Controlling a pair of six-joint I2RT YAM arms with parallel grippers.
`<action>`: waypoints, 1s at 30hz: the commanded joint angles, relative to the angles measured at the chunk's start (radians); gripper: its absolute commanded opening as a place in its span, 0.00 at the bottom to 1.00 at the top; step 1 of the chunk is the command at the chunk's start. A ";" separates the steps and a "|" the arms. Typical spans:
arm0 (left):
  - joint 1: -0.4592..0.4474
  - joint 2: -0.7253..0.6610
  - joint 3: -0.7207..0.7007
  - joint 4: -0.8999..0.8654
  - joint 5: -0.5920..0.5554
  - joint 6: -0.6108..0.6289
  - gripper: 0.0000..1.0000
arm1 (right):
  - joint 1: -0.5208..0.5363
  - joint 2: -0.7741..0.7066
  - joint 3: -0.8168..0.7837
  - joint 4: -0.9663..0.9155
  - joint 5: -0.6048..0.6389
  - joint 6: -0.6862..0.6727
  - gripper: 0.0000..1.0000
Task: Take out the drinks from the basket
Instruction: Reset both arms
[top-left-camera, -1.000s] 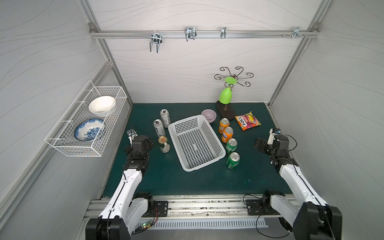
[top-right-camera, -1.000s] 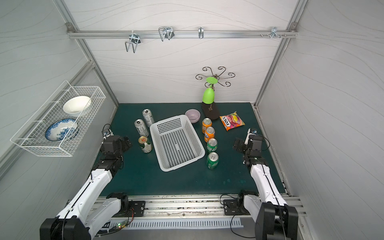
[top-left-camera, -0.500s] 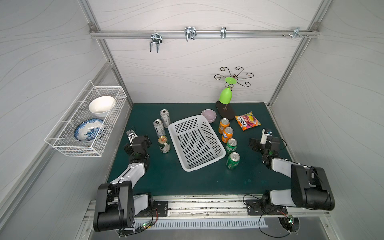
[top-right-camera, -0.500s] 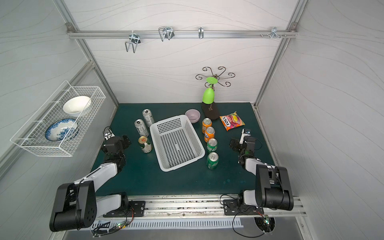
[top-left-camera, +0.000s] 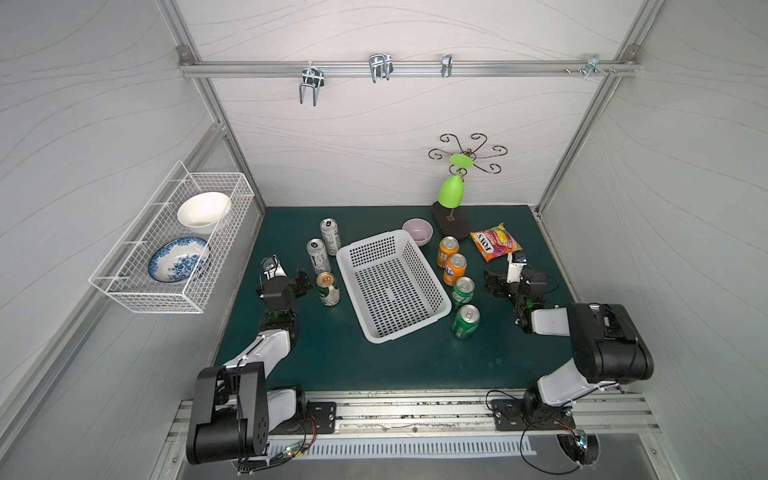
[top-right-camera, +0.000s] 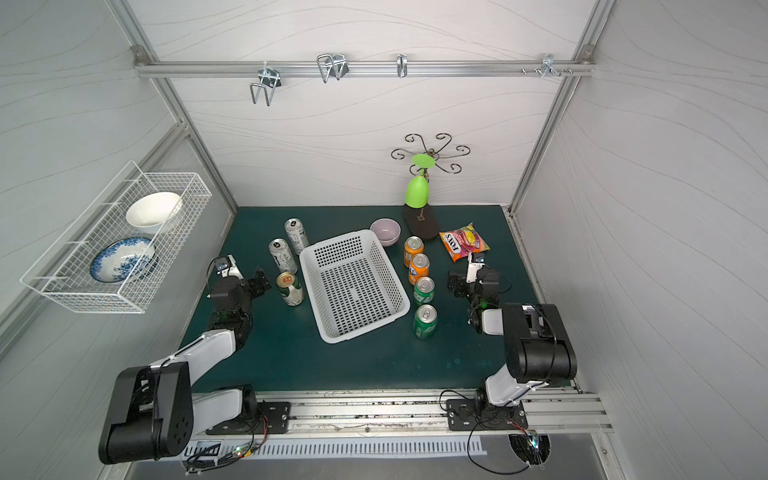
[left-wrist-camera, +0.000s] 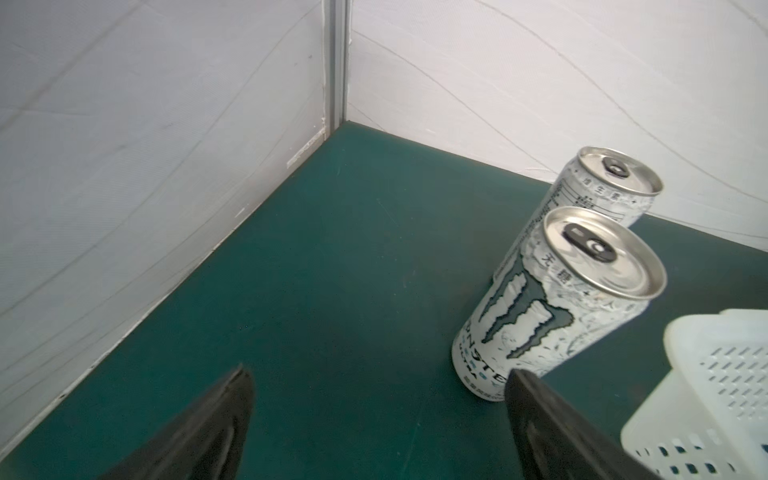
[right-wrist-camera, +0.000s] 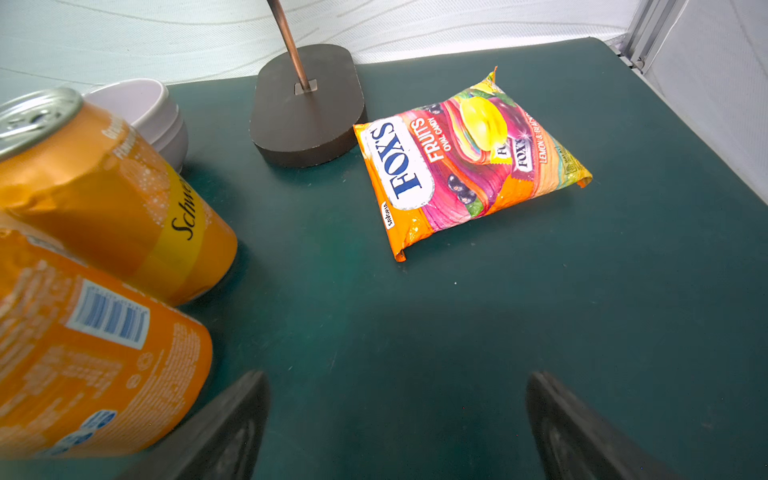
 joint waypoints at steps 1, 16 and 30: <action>0.004 0.070 -0.032 0.130 0.085 -0.034 0.99 | 0.006 0.000 0.010 0.017 0.001 -0.014 0.99; -0.043 0.341 0.006 0.347 0.102 0.058 0.99 | 0.017 0.002 0.019 0.000 0.007 -0.028 0.99; -0.087 0.329 0.057 0.228 0.053 0.091 0.99 | 0.027 0.000 0.022 -0.006 0.027 -0.034 0.99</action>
